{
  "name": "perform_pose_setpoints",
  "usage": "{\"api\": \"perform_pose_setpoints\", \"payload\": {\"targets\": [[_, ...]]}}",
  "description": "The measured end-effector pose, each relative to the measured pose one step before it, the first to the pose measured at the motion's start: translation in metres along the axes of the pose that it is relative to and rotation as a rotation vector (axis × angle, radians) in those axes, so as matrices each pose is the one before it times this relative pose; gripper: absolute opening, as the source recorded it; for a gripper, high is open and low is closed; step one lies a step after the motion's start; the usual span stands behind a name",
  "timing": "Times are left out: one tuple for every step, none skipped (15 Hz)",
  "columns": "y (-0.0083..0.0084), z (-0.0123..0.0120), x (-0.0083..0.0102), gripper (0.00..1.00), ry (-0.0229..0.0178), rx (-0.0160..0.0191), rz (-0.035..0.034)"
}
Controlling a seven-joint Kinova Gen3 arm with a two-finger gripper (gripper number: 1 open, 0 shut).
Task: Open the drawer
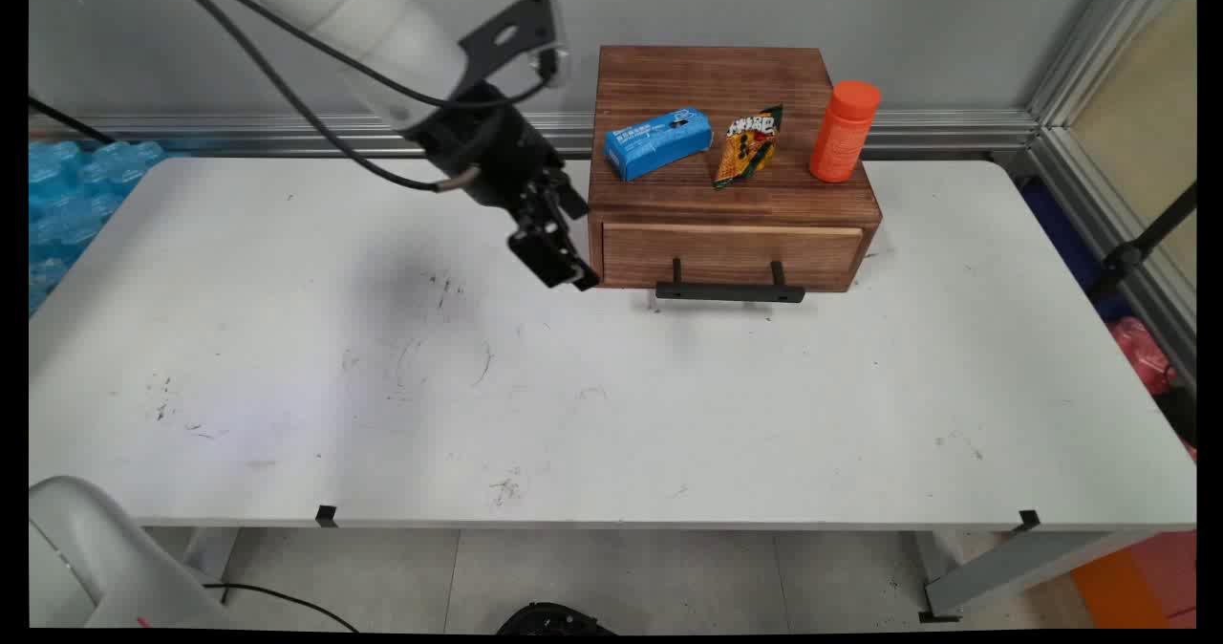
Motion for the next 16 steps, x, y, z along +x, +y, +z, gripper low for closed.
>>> {"api": "perform_pose_setpoints", "payload": {"targets": [[-0.0003,0.00537,0.00389,1.0,0.00173,0.00183,0.00195],[-0.0004,0.00547,0.00365,1.0,0.00139,0.00187,0.00167],[-0.00027,0.00428,0.00292,1.0,0.00156,0.00188,0.00162],[-0.00024,0.00698,0.00438,1.0,0.00122,0.00294,0.00243],[-0.00021,0.00479,0.00281,1.0,0.00112,0.00251,0.00176],[-0.00025,0.00802,0.00404,1.0,0.00068,0.00489,0.00286],[-0.00019,0.00735,0.00356,1.0,0.00099,0.00449,0.00302],[-0.00011,0.00813,0.00397,1.0,0.0011,0.00508,0.00412],[0.0001,0.00726,0.00363,1.0,0.00086,0.00388,0.00595],[-0.00008,0.00949,0.00416,1.0,0.00156,0.00514,0.00827],[-0.00014,0.0071,0.00314,1.0,0.00105,0.00343,0.00722],[-0.00031,0.00701,0.00313,1.0,0.00196,0.00311,0.00774],[-0.00063,0.00965,0.00376,1.0,0.00066,0.00408,0.01055],[-0.00052,0.00672,0.00242,1.0,0.00057,0.00276,0.00735],[-0.00055,0.00678,0.002,1.0,-0.0001,0.00196,0.00732],[-0.00062,0.00904,0.00248,1.0,-0.00126,0.00198,0.01102]]}}
